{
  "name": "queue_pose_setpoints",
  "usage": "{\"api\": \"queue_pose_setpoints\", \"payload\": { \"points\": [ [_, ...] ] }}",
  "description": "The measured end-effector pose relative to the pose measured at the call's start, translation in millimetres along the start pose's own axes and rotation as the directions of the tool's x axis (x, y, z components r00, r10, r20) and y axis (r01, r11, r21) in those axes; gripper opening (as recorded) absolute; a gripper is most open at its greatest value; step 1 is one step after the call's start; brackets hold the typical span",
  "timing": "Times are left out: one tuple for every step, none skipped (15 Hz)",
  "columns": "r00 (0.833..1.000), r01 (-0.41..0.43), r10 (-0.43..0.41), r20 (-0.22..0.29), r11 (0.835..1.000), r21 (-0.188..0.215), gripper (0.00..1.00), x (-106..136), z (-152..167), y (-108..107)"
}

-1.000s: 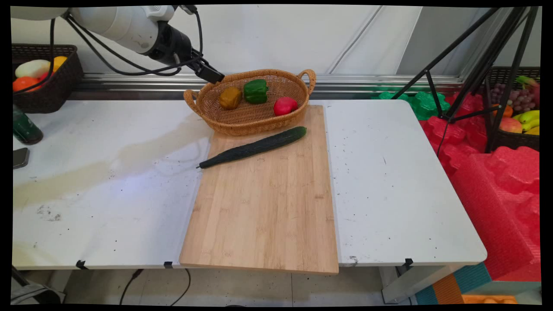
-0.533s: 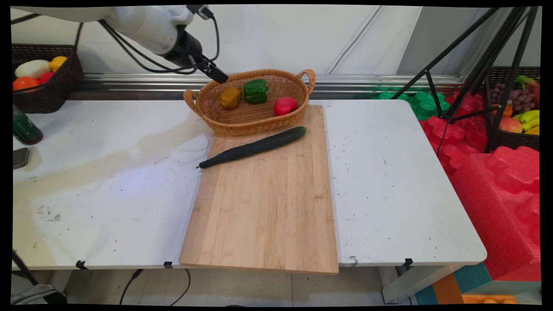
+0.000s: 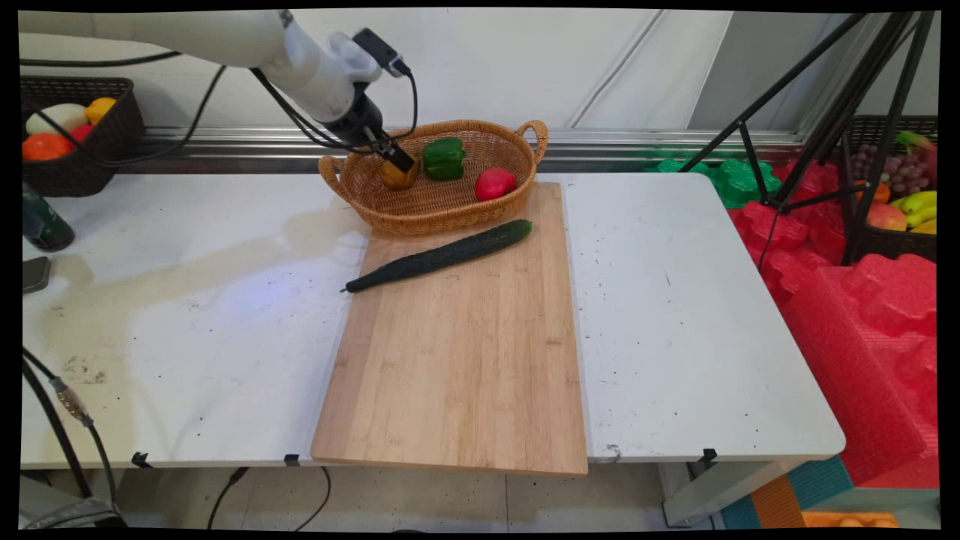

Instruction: Pick up the potato from the vegetable basket

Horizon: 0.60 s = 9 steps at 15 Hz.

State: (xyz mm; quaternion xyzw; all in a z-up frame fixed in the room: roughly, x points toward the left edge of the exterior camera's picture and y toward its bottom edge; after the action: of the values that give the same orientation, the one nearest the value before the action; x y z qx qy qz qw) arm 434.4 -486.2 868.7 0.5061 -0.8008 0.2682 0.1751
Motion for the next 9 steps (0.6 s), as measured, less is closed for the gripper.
{"api": "queue_pose_setpoints", "payload": {
  "points": [
    [1.0,0.003,-0.003,0.008,1.0,0.001,1.0,0.5,8.1,-0.2],
    [1.0,0.008,-0.008,0.016,1.0,0.003,1.0,0.6,16.8,-0.8],
    [1.0,0.012,-0.012,0.022,1.0,0.005,1.0,1.2,24.1,-1.0],
    [0.999,0.017,-0.017,0.028,1.0,0.008,1.0,0.9,31.7,-1.7],
    [0.999,0.021,-0.022,0.034,1.0,0.009,1.0,0.8,38.7,-2.1],
    [0.999,0.024,-0.025,0.038,1.0,0.01,1.0,1.0,44.3,-2.2],
    [0.999,0.026,-0.026,0.042,1.0,0.011,1.0,0.8,47.8,-2.4],
    [0.999,0.028,-0.029,0.046,1.0,0.012,1.0,0.5,53.3,-2.9],
    [0.998,0.029,-0.03,0.049,0.999,0.012,1.0,0.4,57.6,-3.1]
  ]
}}
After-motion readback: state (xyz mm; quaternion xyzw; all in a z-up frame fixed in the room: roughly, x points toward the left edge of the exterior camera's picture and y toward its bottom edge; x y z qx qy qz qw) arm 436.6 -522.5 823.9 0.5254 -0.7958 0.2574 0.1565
